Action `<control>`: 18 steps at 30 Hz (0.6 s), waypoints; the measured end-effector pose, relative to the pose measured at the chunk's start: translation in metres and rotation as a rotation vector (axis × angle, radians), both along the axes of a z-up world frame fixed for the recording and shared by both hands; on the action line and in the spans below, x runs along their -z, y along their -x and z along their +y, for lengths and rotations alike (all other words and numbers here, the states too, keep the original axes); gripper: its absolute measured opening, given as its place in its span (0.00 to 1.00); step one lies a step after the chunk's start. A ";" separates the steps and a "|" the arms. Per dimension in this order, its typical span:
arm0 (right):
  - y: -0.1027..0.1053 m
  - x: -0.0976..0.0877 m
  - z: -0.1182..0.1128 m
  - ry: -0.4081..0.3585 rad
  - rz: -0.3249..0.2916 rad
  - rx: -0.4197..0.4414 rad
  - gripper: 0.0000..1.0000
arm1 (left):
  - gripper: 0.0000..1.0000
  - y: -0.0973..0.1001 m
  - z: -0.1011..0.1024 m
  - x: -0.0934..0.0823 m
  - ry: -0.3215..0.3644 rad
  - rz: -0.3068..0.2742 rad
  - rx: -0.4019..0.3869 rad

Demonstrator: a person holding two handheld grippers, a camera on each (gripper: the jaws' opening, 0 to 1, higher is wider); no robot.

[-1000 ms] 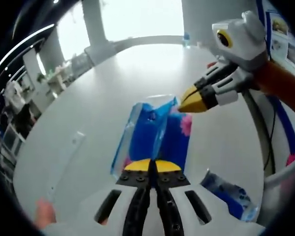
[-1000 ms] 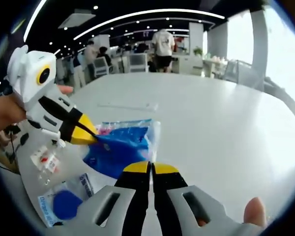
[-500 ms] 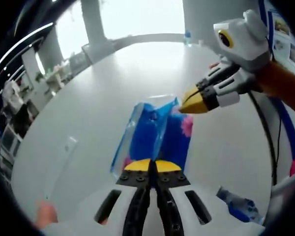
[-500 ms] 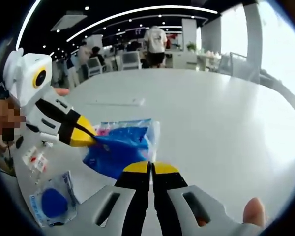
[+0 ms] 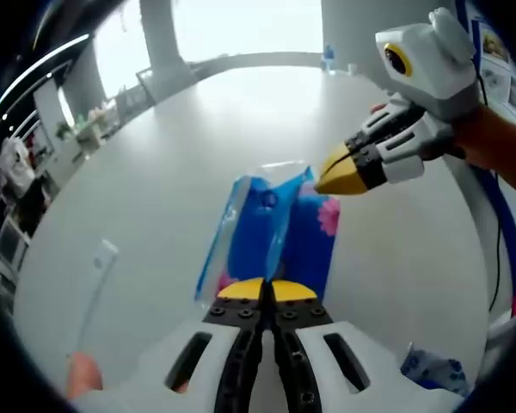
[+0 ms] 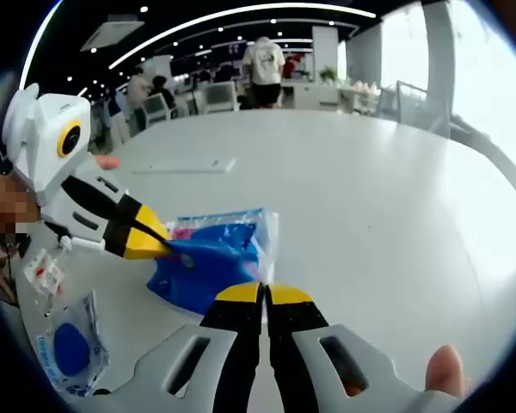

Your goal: Arrange the tabletop items into an orderly group along one side of the table until the central work area is clear of visible clutter.

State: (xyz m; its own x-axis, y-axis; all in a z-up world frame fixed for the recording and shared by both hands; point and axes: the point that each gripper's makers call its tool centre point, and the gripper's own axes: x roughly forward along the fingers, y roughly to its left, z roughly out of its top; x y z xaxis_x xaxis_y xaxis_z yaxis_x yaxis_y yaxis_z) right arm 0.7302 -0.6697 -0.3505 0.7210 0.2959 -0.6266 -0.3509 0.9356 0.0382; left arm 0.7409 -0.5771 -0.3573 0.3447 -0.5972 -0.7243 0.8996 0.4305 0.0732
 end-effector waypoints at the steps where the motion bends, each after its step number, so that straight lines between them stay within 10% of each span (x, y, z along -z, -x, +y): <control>1: -0.001 0.002 0.000 -0.002 0.002 0.001 0.02 | 0.00 -0.001 0.000 0.002 -0.001 0.003 -0.006; 18: -0.004 0.016 -0.012 0.022 0.015 0.018 0.03 | 0.00 -0.005 -0.013 0.011 -0.029 0.002 0.012</control>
